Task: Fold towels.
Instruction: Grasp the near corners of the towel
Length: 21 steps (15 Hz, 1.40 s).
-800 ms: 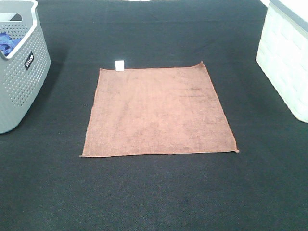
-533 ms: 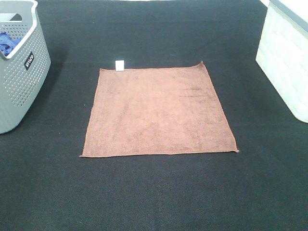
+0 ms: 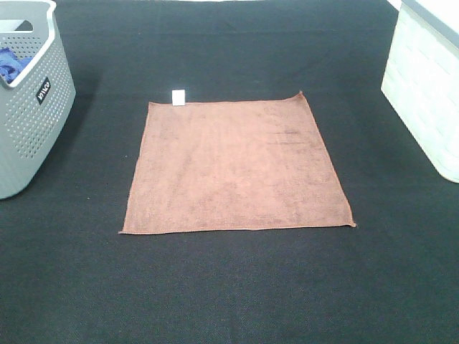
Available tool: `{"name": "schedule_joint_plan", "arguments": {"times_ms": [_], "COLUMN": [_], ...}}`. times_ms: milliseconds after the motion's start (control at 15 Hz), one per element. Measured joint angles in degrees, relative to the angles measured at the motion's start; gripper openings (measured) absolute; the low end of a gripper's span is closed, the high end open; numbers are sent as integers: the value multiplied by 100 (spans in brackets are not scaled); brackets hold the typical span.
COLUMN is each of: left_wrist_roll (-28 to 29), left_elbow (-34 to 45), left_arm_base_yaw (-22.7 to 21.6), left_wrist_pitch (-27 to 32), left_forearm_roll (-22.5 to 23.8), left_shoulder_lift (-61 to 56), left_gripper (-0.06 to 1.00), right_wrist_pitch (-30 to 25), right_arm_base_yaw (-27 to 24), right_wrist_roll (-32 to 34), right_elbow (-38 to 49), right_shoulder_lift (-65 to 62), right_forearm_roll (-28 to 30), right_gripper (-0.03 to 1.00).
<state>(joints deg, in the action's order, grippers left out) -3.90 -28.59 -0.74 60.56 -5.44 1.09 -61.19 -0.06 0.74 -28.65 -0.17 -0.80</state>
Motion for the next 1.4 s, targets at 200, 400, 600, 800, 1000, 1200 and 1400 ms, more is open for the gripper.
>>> {"name": "schedule_joint_plan", "arguments": {"times_ms": [200,400,600,800,1000,1200,1400], "left_wrist_roll": [0,0,0,0,0,0,0], "left_elbow": [0,0,0,0,0,0,0], "left_arm_base_yaw": [0,0,0,0,0,0,0], "left_wrist_pitch": [0,0,0,0,0,0,0], "left_forearm_roll": [0,0,0,0,0,0,0], "left_shoulder_lift": [0,0,0,0,0,0,0], "left_gripper": [68,67,68,68,67,67,67], "right_wrist_pitch": [0,0,0,0,0,0,0], "right_arm_base_yaw": [0,0,0,0,0,0,0], "right_wrist_roll": [0,0,0,0,0,0,0], "right_elbow": [0,0,0,0,0,0,0], "right_shoulder_lift": [0,0,0,0,0,0,0], "right_forearm_roll": [0,0,0,0,0,0,0], "right_gripper": [73,73,73,73,73,73,73]}}
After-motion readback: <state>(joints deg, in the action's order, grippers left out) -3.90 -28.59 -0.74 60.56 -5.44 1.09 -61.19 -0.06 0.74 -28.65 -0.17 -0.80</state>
